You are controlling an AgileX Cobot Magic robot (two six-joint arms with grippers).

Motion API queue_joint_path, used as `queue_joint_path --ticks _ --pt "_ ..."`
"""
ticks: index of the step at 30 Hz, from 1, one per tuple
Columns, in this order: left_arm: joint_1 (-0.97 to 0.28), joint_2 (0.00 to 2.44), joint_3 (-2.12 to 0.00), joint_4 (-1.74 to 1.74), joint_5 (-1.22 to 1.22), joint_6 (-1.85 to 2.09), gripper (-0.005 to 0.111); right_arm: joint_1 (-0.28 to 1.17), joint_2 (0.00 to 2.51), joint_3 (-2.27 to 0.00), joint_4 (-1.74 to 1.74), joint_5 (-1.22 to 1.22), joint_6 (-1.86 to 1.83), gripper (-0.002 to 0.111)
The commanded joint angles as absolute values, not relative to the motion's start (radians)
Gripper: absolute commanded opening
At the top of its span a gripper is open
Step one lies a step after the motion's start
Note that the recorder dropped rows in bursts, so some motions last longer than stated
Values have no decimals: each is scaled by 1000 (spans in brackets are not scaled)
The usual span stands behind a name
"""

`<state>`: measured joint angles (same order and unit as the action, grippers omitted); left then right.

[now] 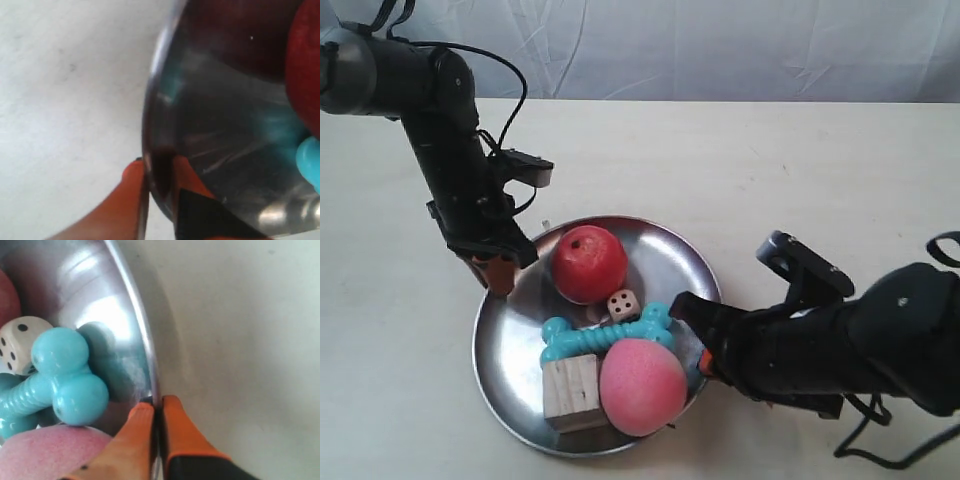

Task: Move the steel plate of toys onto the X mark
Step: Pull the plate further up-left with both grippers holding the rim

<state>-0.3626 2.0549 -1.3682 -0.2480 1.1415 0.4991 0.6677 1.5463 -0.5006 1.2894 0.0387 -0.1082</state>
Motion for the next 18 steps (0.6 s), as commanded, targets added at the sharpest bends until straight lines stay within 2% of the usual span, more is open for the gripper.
queue_joint_path --ticks 1,10,18 --pt "-391 2052 -1414 -368 1221 476 0 654 1607 -655 1231 24 -104 -1" --pt "-297 2113 -1597 -318 1221 435 0 483 1820 -912 1090 122 -104 -1" --pt "-281 2234 -1678 -316 1221 435 0 442 2020 -1124 922 246 -104 -1"
